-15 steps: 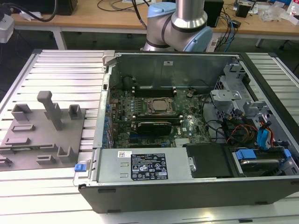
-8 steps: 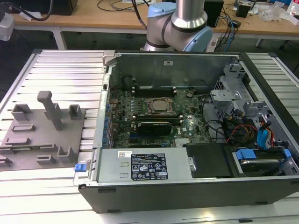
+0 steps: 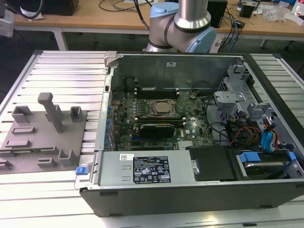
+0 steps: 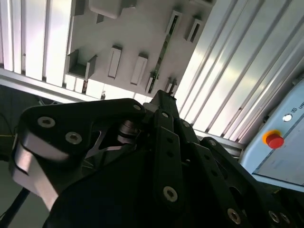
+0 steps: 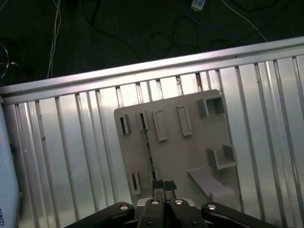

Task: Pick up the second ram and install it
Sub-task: 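Pick up the second ram and move it above second insertion slot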

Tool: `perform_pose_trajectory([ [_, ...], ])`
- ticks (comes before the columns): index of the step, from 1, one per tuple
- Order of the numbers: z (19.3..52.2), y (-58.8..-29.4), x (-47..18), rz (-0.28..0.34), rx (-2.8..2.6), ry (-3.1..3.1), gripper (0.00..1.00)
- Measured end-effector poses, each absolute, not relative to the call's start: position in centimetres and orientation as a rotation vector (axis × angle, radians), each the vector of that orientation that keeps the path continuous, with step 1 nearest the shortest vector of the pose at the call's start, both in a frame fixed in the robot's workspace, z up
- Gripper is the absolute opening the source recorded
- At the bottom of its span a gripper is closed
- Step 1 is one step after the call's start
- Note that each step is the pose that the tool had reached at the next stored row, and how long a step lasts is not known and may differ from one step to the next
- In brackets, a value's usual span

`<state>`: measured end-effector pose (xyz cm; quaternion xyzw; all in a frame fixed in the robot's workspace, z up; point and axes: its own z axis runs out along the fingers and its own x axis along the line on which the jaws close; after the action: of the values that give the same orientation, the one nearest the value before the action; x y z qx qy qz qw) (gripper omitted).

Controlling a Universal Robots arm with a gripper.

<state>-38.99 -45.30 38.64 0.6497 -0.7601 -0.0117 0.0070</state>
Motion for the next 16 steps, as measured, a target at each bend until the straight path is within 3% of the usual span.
perform_pose_trajectory([
  [8,38.64,-45.31,-38.99,-0.036,2.066,-2.347,0.11],
  [11,38.64,-45.3,-38.99,-0.036,2.071,-2.343,0.3],
  [16,37.98,-45.36,-38.99,-0.037,2.073,-2.341,0.3],
])
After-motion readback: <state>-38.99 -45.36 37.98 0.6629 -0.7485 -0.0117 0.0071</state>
